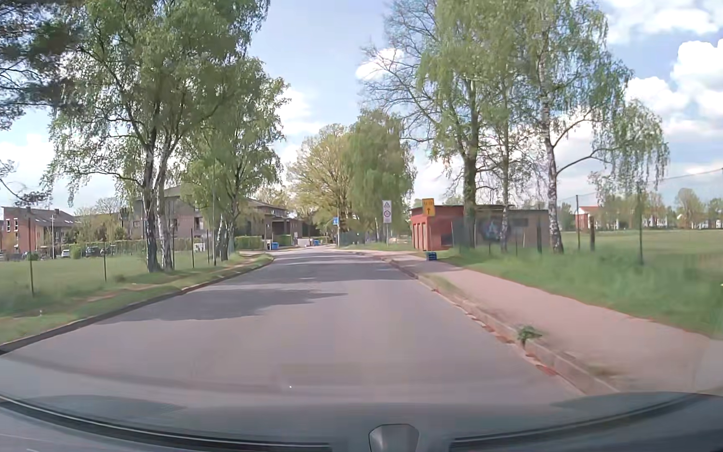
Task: Follow the waypoints while adhering to traffic rules and regulations
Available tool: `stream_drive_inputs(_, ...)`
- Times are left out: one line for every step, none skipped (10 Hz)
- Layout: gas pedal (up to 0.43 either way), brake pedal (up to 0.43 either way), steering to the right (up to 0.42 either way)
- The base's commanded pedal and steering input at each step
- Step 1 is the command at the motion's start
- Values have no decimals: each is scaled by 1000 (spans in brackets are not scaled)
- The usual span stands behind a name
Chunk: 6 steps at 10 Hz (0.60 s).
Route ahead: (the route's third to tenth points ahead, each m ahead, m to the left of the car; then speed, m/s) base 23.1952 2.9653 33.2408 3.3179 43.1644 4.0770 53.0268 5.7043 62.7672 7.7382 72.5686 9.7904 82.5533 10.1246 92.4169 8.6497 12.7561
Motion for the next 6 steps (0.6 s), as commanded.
stream_drive_inputs(8,0,-5)
stream_drive_inputs(8,0,-5)
stream_drive_inputs(8,0,-4)
stream_drive_inputs(0,0,-4)
stream_drive_inputs(0,0,-5)
stream_drive_inputs(0,0,-5)
